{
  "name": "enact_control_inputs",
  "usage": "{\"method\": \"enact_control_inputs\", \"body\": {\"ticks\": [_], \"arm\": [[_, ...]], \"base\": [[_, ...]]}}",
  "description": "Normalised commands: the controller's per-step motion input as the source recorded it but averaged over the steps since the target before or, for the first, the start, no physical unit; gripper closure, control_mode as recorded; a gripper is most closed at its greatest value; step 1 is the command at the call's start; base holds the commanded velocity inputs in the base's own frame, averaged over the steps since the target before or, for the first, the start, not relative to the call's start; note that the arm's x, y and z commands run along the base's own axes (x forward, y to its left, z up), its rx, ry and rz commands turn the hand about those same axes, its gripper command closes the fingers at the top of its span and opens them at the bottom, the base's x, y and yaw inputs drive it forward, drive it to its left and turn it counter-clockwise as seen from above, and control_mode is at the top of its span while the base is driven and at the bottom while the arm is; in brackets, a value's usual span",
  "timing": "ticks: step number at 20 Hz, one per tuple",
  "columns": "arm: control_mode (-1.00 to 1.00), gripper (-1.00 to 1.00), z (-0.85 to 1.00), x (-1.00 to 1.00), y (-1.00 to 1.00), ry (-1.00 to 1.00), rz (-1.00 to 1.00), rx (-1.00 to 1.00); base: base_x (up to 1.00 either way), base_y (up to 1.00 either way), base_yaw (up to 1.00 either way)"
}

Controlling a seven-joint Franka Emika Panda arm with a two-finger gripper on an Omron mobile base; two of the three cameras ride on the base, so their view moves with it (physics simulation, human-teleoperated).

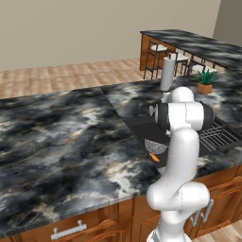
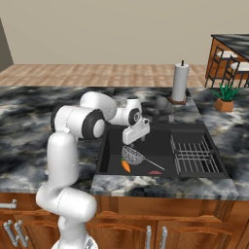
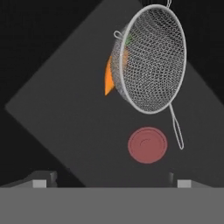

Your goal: Pick the teapot and strainer and place them in the sink. Then turn on the water.

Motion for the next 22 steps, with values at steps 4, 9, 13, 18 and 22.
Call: {"method": "enact_control_inputs", "body": {"ticks": [4,9,13,18,22], "arm": [[-1.0,-1.0,0.43,-0.18,0.38,0.0,-0.01,0.0],[-1.0,-1.0,0.58,-0.19,0.27,0.0,-0.03,-0.01],[-1.0,-1.0,0.56,-0.02,0.04,0.0,-0.14,-0.04],[-1.0,-1.0,0.51,-0.05,0.0,0.0,-0.26,-0.02],[-1.0,-1.0,0.43,0.0,0.16,-0.04,-0.34,-0.01]], "base": [[0.0,0.0,0.0],[0.0,0.0,0.0],[0.0,0.0,0.0],[0.0,0.0,0.0],[0.0,0.0,0.0]]}}
